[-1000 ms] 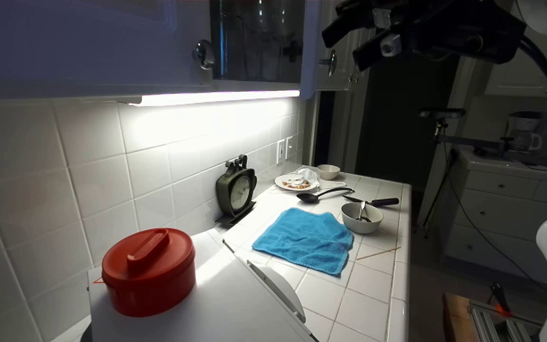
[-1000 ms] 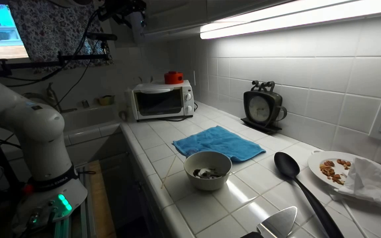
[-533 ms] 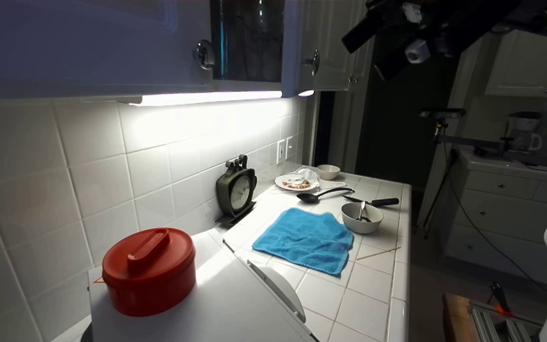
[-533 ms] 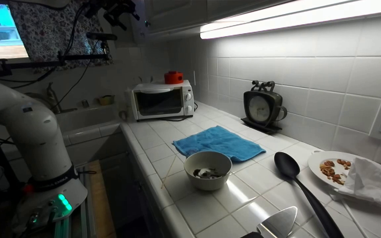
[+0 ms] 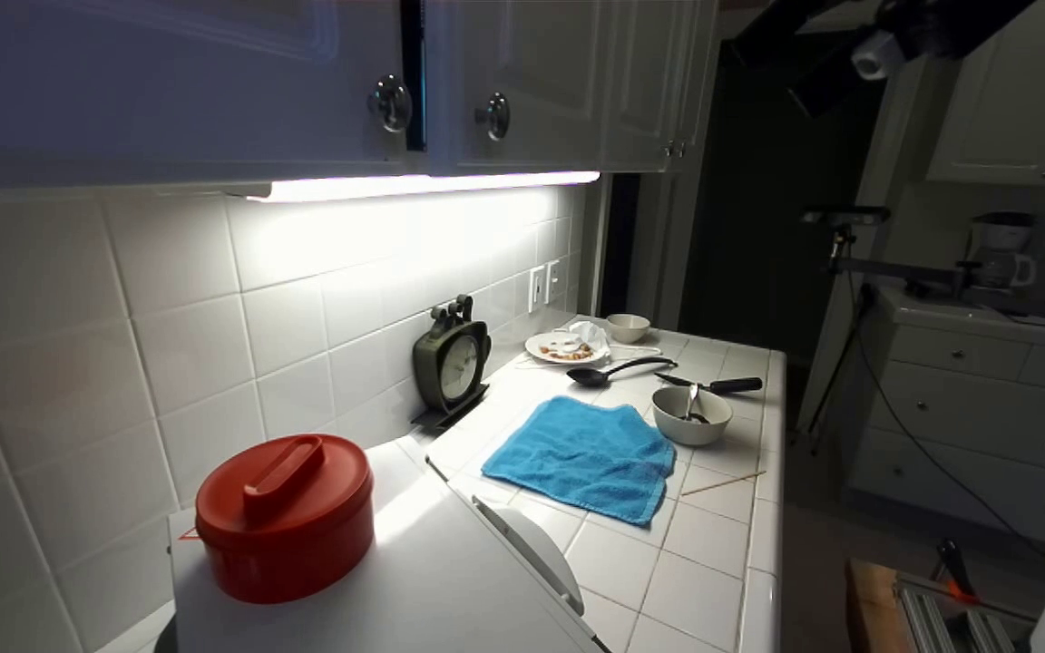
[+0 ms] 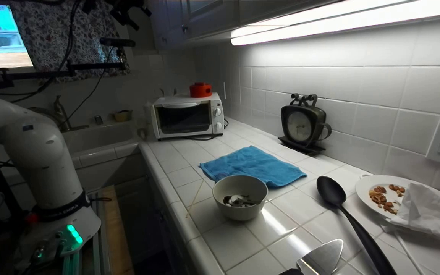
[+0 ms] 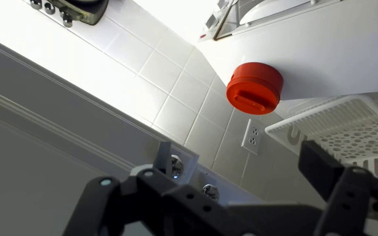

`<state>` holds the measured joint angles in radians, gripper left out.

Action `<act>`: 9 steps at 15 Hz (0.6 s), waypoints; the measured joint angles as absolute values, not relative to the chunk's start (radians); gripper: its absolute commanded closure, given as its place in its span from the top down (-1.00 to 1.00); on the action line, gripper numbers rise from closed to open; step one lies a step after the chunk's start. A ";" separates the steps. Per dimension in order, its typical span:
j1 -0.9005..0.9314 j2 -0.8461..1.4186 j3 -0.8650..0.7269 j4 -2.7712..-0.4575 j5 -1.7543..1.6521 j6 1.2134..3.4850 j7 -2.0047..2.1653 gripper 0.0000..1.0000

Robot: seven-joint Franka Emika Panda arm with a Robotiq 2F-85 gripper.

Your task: Close the top cabinet door

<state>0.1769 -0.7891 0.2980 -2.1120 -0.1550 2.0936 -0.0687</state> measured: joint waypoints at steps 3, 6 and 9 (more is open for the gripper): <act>0.136 -0.811 0.300 -2.092 -0.178 2.020 0.006 1.00; 0.078 -0.831 0.295 -2.080 -0.186 1.930 0.086 1.00; 0.045 -0.841 0.260 -2.081 -0.185 1.825 0.133 1.00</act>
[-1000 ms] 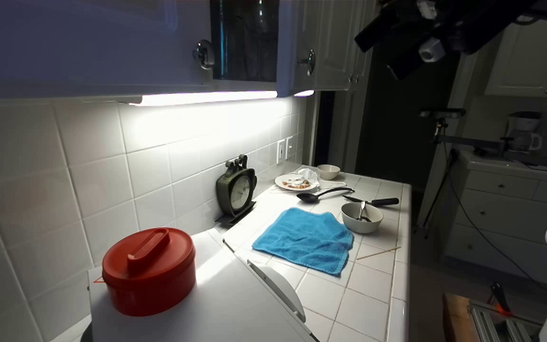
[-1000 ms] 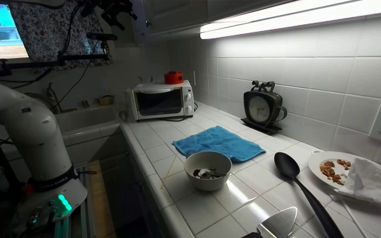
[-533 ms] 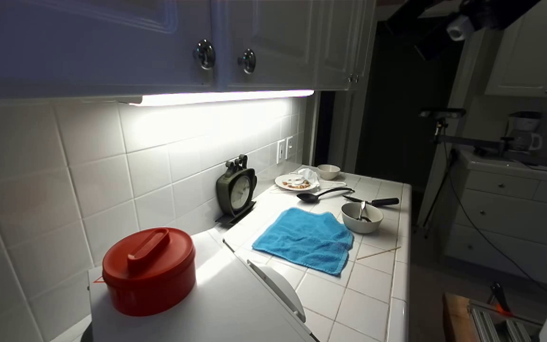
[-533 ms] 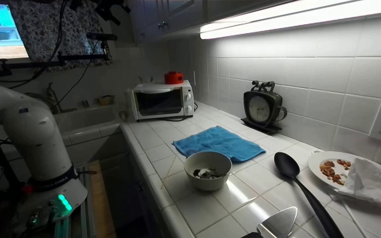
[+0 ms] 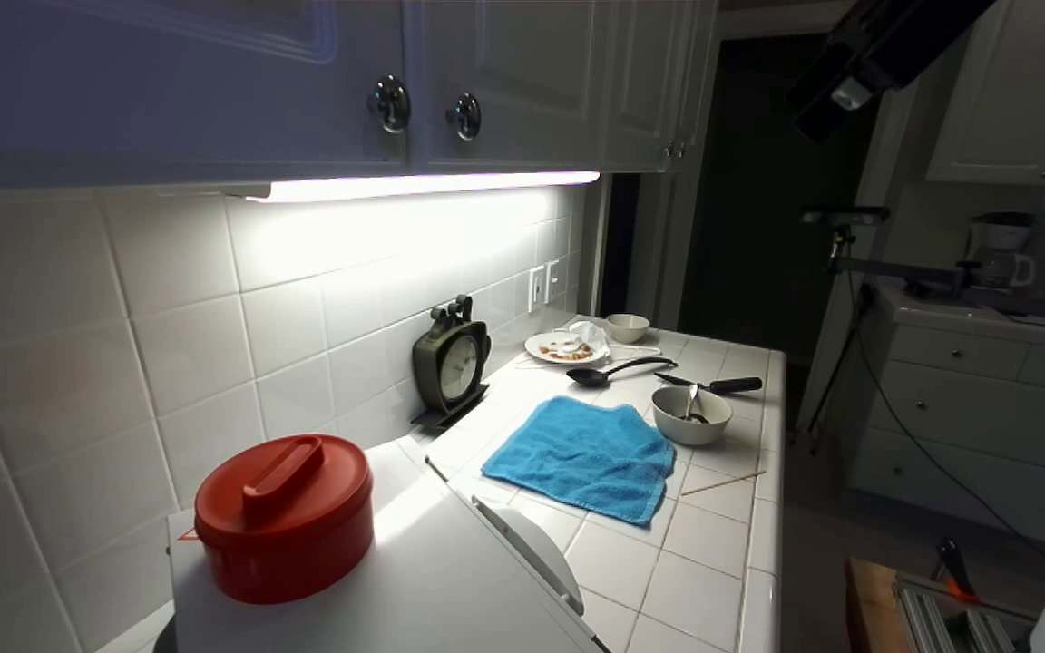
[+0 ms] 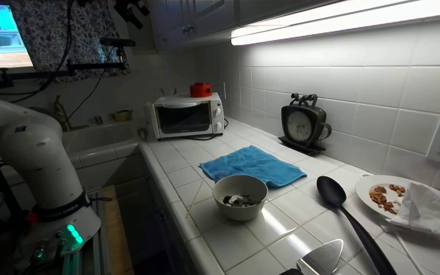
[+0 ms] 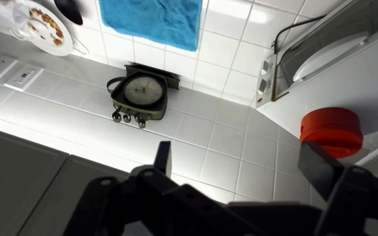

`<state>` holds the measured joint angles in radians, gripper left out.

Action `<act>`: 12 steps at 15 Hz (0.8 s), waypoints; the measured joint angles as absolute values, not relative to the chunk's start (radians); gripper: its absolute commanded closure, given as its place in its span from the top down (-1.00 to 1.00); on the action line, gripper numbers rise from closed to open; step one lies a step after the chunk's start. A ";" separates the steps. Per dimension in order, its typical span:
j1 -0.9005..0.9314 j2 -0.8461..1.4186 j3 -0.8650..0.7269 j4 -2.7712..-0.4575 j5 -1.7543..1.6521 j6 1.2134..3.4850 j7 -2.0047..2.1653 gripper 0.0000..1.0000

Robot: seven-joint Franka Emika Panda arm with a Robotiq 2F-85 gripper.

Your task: Close the top cabinet door

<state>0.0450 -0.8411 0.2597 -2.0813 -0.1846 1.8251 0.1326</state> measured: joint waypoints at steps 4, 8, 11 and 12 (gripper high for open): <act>0.038 -0.848 0.176 -2.102 -0.178 1.734 0.164 1.00; 0.036 -0.857 0.092 -2.138 -0.144 1.639 0.170 1.00; 0.035 -0.864 0.050 -2.170 -0.124 1.621 0.170 1.00; 0.035 -0.864 0.048 -2.173 -0.123 1.621 0.170 1.00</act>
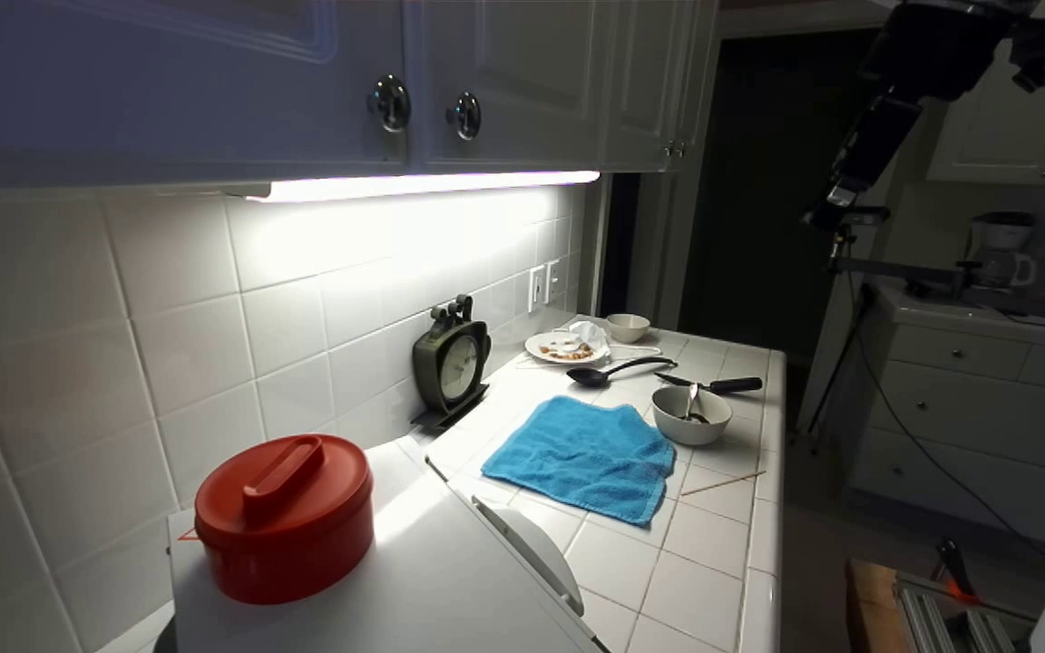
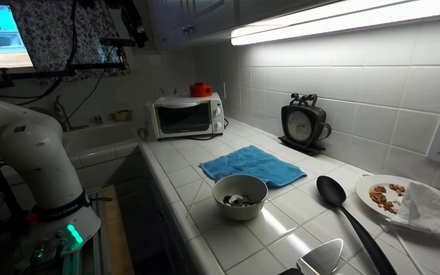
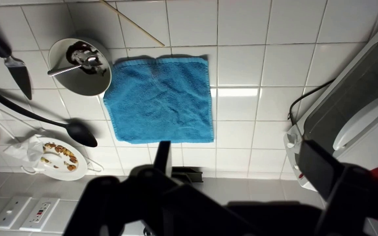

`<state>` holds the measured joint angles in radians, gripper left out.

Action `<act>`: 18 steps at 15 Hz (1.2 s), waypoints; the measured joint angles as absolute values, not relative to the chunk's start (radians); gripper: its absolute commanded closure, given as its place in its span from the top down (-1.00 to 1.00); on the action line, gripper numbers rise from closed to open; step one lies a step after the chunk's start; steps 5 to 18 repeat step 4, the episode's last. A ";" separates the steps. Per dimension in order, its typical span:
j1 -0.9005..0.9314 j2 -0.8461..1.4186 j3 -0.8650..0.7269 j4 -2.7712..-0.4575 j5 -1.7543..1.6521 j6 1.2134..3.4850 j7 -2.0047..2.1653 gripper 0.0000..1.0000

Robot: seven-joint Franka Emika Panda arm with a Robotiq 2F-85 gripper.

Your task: Close the top cabinet door

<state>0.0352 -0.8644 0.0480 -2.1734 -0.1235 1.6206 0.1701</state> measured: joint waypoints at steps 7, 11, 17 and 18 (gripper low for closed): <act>0.035 -0.868 0.049 -2.173 -0.121 1.620 0.170 1.00; 0.035 -0.868 0.049 -2.173 -0.121 1.620 0.170 1.00; 0.035 -0.868 0.049 -2.173 -0.121 1.620 0.170 1.00; 0.035 -0.868 0.049 -2.173 -0.121 1.620 0.170 1.00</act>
